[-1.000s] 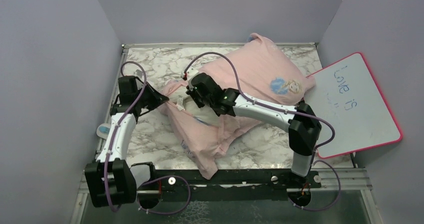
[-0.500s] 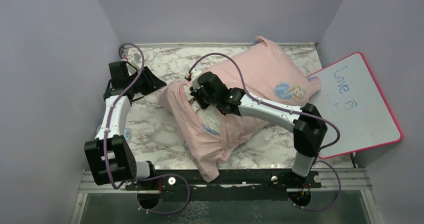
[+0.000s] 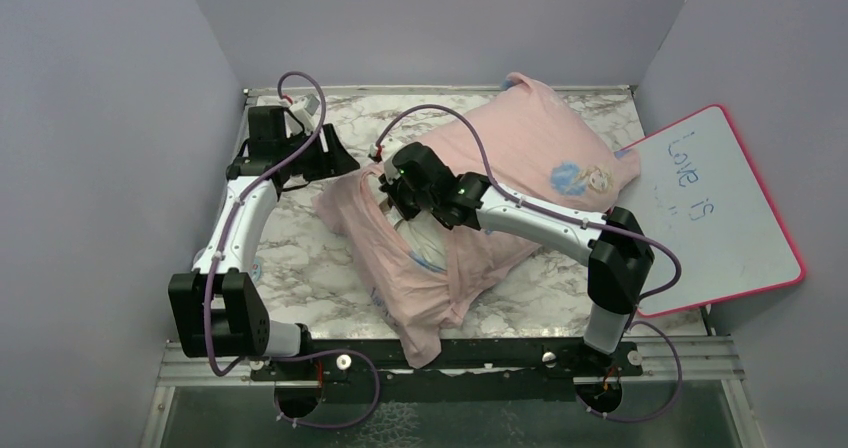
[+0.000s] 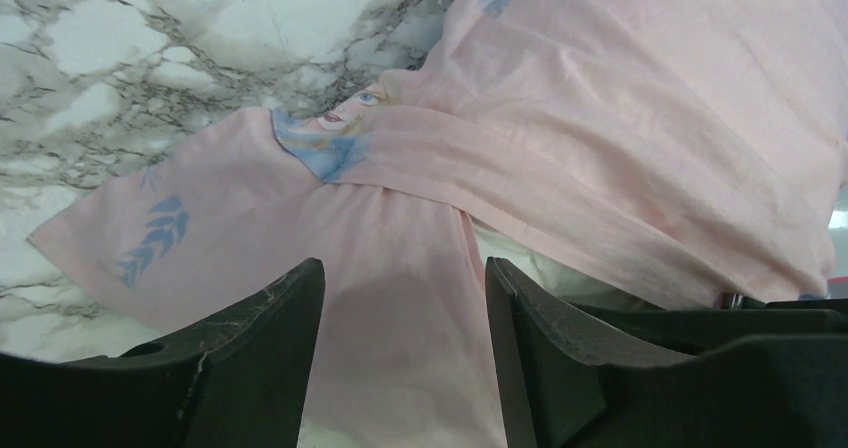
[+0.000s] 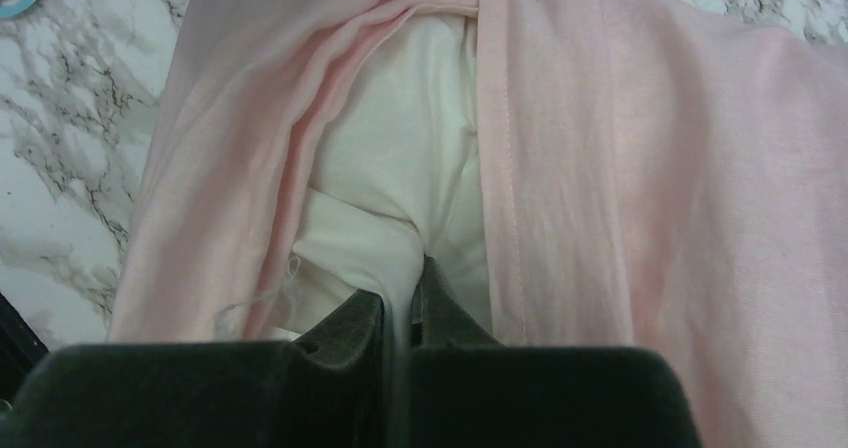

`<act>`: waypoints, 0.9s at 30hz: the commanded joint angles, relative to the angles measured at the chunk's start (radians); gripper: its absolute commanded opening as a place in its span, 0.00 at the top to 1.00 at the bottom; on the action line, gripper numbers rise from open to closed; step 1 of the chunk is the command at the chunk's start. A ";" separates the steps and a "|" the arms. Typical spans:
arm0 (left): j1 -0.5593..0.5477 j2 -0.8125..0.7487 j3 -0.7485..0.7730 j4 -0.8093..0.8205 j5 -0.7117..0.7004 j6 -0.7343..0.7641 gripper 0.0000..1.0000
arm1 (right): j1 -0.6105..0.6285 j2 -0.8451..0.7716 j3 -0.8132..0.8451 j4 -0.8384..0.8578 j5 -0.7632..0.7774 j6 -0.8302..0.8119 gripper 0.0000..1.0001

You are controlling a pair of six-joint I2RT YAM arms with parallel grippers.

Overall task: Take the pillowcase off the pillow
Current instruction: Remove the pillow from the pillowcase.

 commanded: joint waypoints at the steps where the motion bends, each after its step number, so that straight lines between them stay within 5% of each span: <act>1: -0.068 0.025 -0.012 -0.076 -0.022 0.030 0.37 | 0.000 -0.008 -0.014 -0.053 0.016 0.054 0.99; 7: -0.092 0.023 0.001 -0.114 -0.002 0.043 0.45 | 0.000 -0.013 -0.023 -0.042 0.065 0.101 1.00; 10: -0.092 0.047 0.031 -0.190 -0.076 0.064 0.75 | 0.000 -0.016 -0.024 -0.039 0.076 0.118 0.99; 14: -0.092 0.010 0.015 -0.214 -0.261 0.041 0.98 | 0.001 -0.016 -0.024 -0.042 0.115 0.133 0.99; 21: -0.051 -0.045 0.007 -0.217 -0.537 0.000 1.00 | 0.000 -0.027 -0.040 -0.058 0.138 0.162 0.99; 27: 0.121 -0.002 -0.076 -0.129 -0.329 -0.015 1.00 | 0.001 -0.133 -0.175 0.108 -0.070 0.062 0.99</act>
